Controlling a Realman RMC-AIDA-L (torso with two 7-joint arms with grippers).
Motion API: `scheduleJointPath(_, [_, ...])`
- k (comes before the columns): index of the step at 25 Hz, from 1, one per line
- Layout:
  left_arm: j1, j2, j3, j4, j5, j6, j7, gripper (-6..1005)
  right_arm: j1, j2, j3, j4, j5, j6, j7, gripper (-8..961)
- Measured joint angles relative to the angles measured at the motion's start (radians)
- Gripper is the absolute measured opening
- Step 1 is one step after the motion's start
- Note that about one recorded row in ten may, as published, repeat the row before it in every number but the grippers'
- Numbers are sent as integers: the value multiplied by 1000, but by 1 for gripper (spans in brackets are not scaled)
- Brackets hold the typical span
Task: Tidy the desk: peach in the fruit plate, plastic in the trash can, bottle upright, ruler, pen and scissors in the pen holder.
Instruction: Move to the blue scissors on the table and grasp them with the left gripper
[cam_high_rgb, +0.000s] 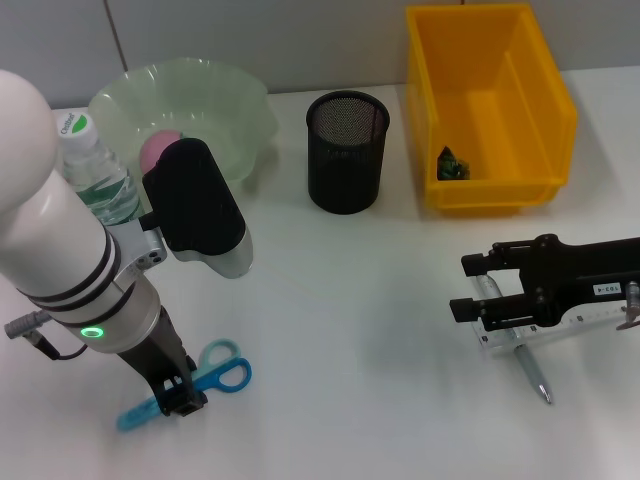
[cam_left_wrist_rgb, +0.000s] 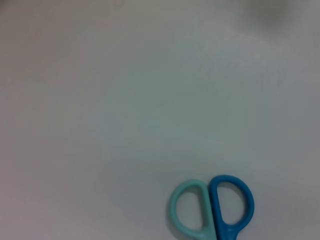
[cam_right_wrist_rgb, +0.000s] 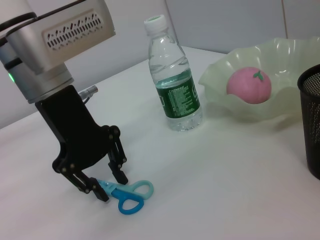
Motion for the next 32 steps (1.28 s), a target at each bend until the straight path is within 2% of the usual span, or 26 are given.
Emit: scheduleJointPath(32, [-9, 2, -1, -25, 2, -9, 36, 336, 1, 4, 8, -1, 0, 2, 9, 754])
